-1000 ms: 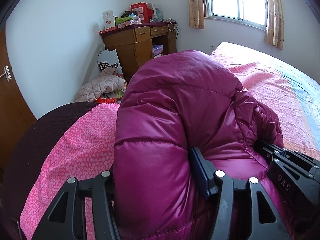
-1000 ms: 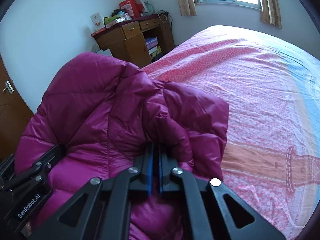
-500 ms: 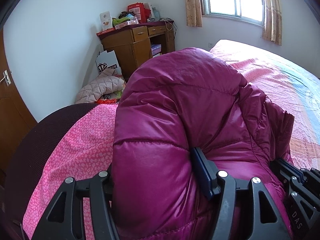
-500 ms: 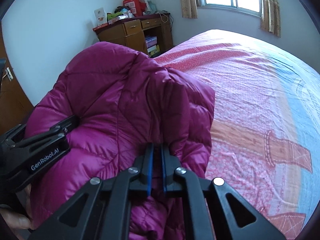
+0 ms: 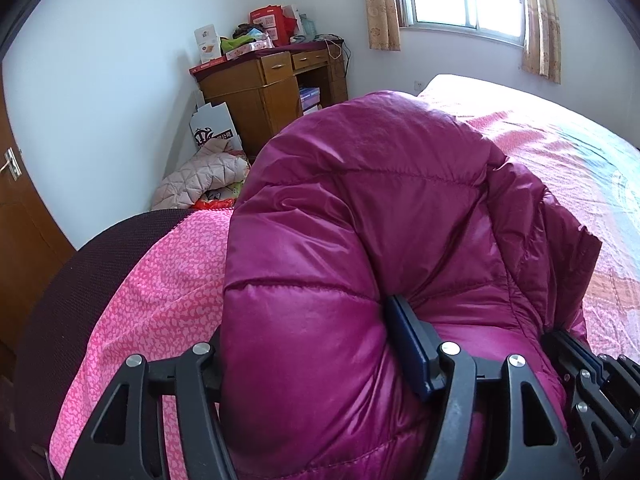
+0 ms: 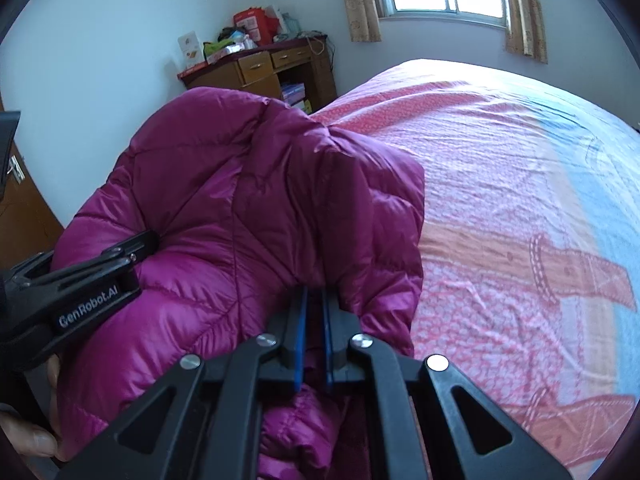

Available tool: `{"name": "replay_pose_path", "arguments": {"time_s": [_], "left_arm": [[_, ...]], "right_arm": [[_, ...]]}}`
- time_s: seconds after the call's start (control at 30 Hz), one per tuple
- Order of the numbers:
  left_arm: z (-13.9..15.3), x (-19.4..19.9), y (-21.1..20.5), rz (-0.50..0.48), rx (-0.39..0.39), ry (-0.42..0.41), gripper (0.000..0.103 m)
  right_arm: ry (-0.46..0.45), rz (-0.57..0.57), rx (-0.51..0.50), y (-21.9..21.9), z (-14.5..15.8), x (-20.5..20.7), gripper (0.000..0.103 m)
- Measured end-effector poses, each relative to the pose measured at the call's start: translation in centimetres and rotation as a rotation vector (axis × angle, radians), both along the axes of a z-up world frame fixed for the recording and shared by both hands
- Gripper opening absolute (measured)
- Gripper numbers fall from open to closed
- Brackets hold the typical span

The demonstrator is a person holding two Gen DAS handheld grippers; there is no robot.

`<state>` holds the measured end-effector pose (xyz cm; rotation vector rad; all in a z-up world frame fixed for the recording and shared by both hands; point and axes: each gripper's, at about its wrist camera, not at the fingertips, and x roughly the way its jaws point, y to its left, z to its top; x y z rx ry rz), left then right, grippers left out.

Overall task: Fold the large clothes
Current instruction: 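Lower the folded jacket onto the bed and open both grippers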

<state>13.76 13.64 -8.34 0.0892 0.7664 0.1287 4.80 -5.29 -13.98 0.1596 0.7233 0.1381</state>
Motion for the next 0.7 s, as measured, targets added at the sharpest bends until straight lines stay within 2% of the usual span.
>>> {"name": "replay_pose_path", "arguments": {"time_s": [0.2, 0.27, 0.37, 0.43, 0.5, 0.57, 0.6, 0.7], "left_arm": [[0.3, -0.8, -0.1, -0.018, 0.03, 0.006, 0.071], [0.8, -1.4, -0.4, -0.028, 0.059, 0.003, 0.071], [1.6, -3.4, -0.4, -0.014, 0.057, -0.02, 0.071], [2.2, -4.9, -0.3, -0.013, 0.058, -0.037, 0.071], [2.6, -6.1, -0.2, -0.009, 0.065, -0.045, 0.071], [2.9, -7.3, -0.2, -0.013, 0.062, -0.049, 0.071], [2.9, -7.7, -0.3, -0.013, 0.061, -0.05, 0.072], [3.1, -9.2, -0.3, -0.008, 0.059, -0.039, 0.072]], "right_arm": [[0.012, 0.003, -0.013, 0.0, -0.1, -1.3, 0.008], [0.015, -0.003, -0.037, 0.1, 0.1, -2.1, 0.008], [-0.003, -0.029, -0.036, -0.1, 0.6, -4.0, 0.01], [-0.018, -0.041, -0.019, -0.5, 0.9, -5.2, 0.016], [-0.032, -0.07, 0.001, -1.2, 1.2, -6.6, 0.039], [-0.036, -0.087, 0.031, -2.1, 1.3, -7.6, 0.053], [-0.036, -0.091, 0.048, -2.5, 1.4, -8.1, 0.056], [-0.03, -0.089, 0.082, -3.4, 1.7, -9.6, 0.056]]}}
